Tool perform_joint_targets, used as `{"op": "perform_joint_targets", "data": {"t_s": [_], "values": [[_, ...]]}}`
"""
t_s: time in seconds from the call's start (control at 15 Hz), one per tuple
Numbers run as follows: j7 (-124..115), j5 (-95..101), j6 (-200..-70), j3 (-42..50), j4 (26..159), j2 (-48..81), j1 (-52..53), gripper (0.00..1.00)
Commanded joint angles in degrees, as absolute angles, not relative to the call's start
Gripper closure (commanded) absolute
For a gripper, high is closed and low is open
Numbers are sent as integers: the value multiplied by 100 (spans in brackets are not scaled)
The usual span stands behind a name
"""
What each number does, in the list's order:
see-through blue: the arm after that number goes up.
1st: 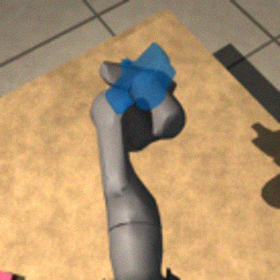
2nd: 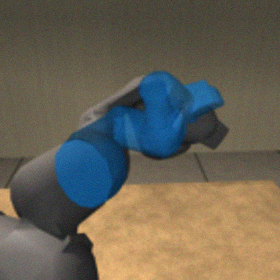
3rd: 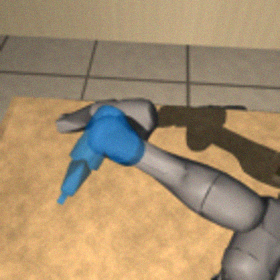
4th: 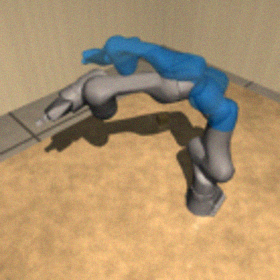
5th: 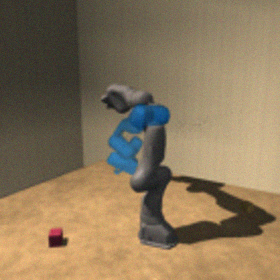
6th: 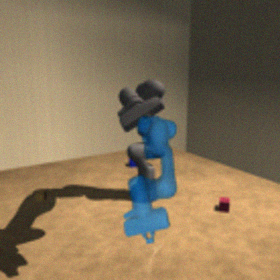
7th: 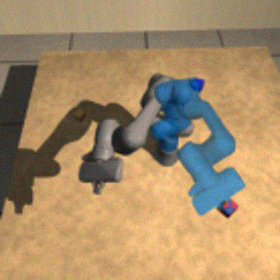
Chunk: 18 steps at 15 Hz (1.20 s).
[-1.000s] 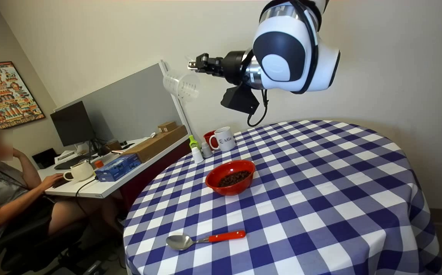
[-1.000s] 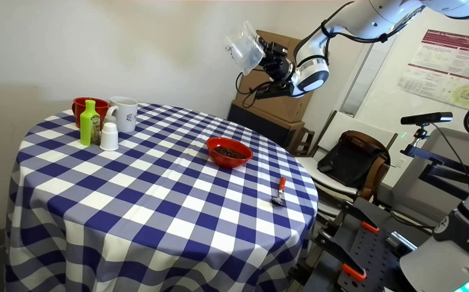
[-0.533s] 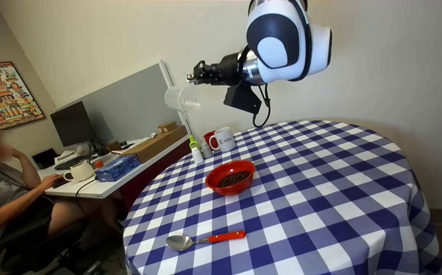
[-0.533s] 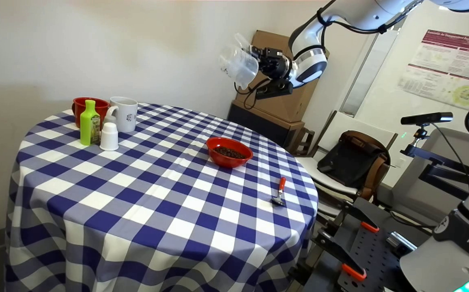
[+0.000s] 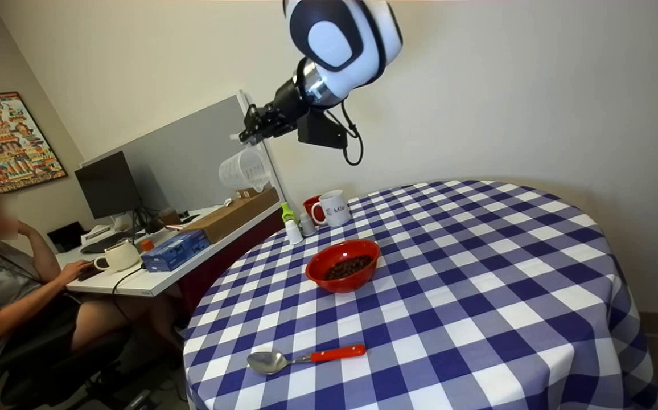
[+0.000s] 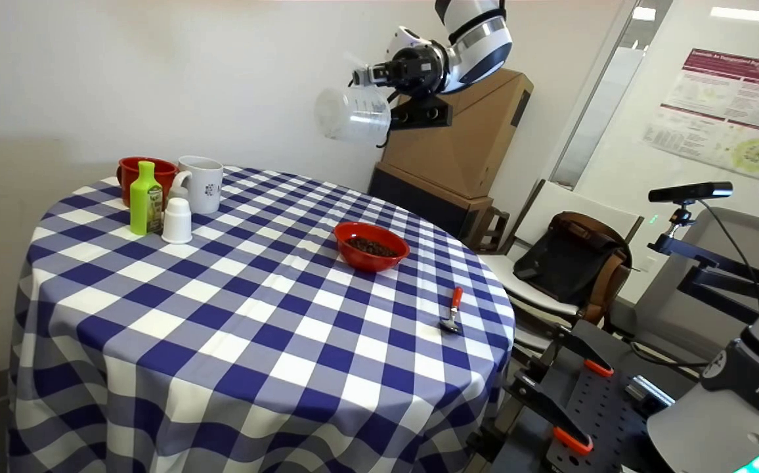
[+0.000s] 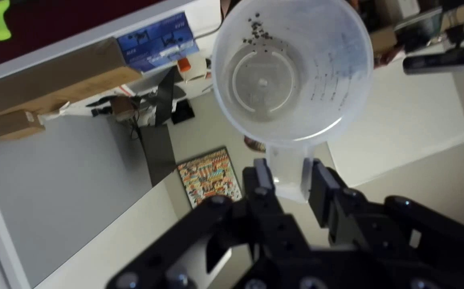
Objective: Pour the contents in the clear jug into the red bowl
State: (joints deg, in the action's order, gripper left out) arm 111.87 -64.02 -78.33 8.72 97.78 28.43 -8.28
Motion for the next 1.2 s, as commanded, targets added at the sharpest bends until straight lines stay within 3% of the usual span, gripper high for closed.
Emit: {"op": "perform_joint_targets", "data": {"t_s": [0.0, 0.47, 1.13], "values": [[11699, -5662, -8730, 619, 10539, 2195, -366, 92], [12381, -4457, -10639, -51, 11276, 1945, 222, 93], [12731, -2270, -12410, -695, 11777, 1834, 349, 93]]}}
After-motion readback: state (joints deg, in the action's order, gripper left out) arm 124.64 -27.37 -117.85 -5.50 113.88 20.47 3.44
